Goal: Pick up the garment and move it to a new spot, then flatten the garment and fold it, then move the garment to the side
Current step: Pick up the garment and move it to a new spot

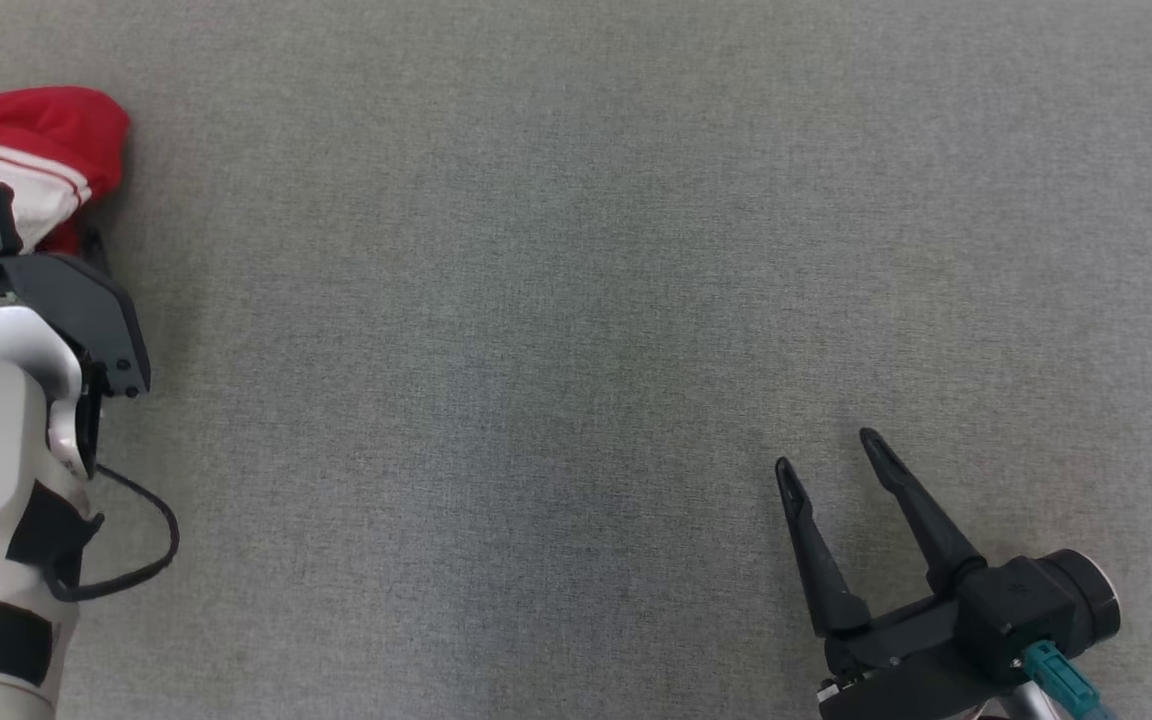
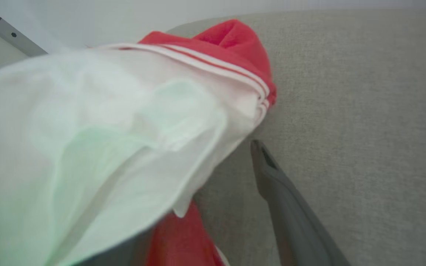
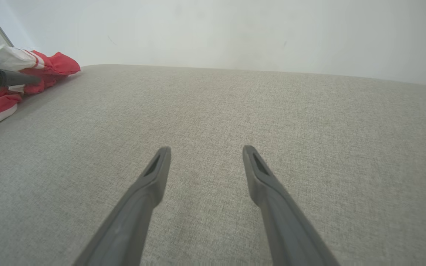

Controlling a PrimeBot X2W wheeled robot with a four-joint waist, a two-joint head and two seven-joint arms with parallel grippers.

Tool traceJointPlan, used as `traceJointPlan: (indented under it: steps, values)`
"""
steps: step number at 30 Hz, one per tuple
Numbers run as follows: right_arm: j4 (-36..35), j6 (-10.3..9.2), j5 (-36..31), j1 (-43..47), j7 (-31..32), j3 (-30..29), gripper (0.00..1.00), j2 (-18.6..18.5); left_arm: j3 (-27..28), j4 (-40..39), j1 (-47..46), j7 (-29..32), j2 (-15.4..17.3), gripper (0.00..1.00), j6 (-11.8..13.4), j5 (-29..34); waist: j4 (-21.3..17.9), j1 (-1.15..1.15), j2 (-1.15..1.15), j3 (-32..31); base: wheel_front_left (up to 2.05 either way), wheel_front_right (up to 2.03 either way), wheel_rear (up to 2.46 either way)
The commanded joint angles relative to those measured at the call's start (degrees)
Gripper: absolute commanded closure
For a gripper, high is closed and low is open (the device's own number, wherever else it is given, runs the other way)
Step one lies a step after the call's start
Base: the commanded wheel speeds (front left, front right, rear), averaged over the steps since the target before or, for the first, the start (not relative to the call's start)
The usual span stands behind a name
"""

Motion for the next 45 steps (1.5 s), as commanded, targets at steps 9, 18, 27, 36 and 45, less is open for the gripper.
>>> traceJointPlan:
  steps: [9, 18, 27, 36, 45]
  values:
    - [1.3, 0.19, 1.3, 0.0, -0.5, 1.0, 0.0, -0.3, -1.1, 4.3, -2.9, -5.0, 0.4, 0.0, -0.3, 0.3, -2.0, -0.01, -0.01, -2.4, 0.0, 0.0, 0.0]
    - [2.3, 0.19, 1.5, 0.4, -0.8, 1.0, 0.0, 0.2, -2.3, 7.4, -2.4, -7.1, -0.5, 1.0, -0.1, 0.5, -2.2, -0.01, -0.01, -4.3, 0.0, 0.0, 0.0]
    - [5.1, 0.19, 2.5, -0.3, -1.8, 2.0, 0.0, 1.1, -4.3, 9.0, -1.7, -7.7, -1.5, 1.0, -2.2, 0.7, -1.2, -0.01, -0.01, -10.3, 0.0, 0.0, 0.0]
    - [9.3, 0.19, 4.1, 1.9, -3.3, 1.9, 0.0, 2.0, -4.7, 7.4, 2.9, -13.3, -3.9, 0.05, -3.7, -1.1, 0.0, -0.01, -0.01, -20.4, 0.0, 0.0, 0.0]
    - [10.9, 0.19, 4.6, 4.8, -4.5, 0.6, 0.0, 2.2, -4.6, 0.0, 13.3, -20.5, -6.0, 0.0, -6.4, -3.6, 0.0, -0.01, -0.01, -27.3, 0.0, 0.0, 0.0]
